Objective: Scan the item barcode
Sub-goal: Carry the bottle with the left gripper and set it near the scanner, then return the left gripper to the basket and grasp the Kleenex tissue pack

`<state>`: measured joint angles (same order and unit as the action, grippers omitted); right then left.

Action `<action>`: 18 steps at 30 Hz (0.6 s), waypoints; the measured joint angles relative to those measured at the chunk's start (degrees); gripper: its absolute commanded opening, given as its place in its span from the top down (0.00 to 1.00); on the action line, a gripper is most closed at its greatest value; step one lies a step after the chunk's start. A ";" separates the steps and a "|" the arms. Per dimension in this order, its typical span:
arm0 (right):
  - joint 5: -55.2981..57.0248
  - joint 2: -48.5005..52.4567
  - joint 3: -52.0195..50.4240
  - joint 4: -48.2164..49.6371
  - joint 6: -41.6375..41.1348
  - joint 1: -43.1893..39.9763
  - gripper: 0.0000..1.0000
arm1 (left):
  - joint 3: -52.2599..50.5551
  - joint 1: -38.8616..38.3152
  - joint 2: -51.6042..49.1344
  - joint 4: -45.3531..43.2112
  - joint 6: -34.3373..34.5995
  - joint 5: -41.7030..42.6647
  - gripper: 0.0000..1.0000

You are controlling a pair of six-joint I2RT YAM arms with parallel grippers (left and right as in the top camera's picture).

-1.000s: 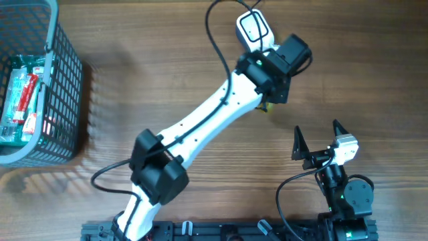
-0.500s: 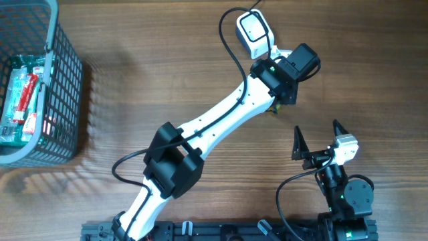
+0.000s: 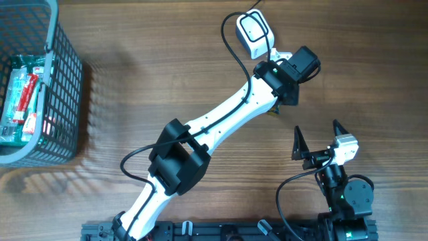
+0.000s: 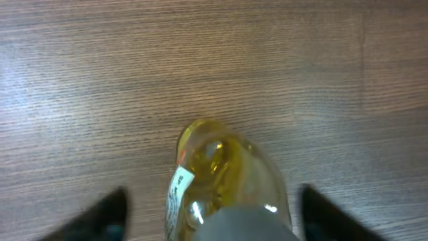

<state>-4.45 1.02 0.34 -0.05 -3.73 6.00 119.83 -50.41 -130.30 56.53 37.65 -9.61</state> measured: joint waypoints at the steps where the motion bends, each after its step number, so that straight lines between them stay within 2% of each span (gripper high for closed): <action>1: 0.00 0.00 0.00 0.02 0.00 0.00 0.00 | 0.00 0.00 0.00 0.09 0.31 -0.02 0.09; 4: 0.00 0.00 0.00 0.00 0.00 0.00 0.02 | 0.02 0.00 0.00 -0.04 -0.63 0.00 0.00; 11: 0.00 0.00 0.00 0.00 0.00 0.00 0.00 | 1.33 0.79 2.78 -0.76 -6.78 -2.64 0.00; 16: 0.00 0.00 0.00 0.00 0.00 0.00 0.00 | 3.82 5.20 14.69 -0.68 -9.18 -12.13 0.00; 18: 0.00 0.00 0.00 0.02 0.00 0.00 0.00 | 5.27 10.47 22.69 -0.04 -10.29 -16.61 0.00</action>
<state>-4.45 1.02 0.34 -0.03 -3.73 6.00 125.10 -39.94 -107.61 56.49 27.35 -26.22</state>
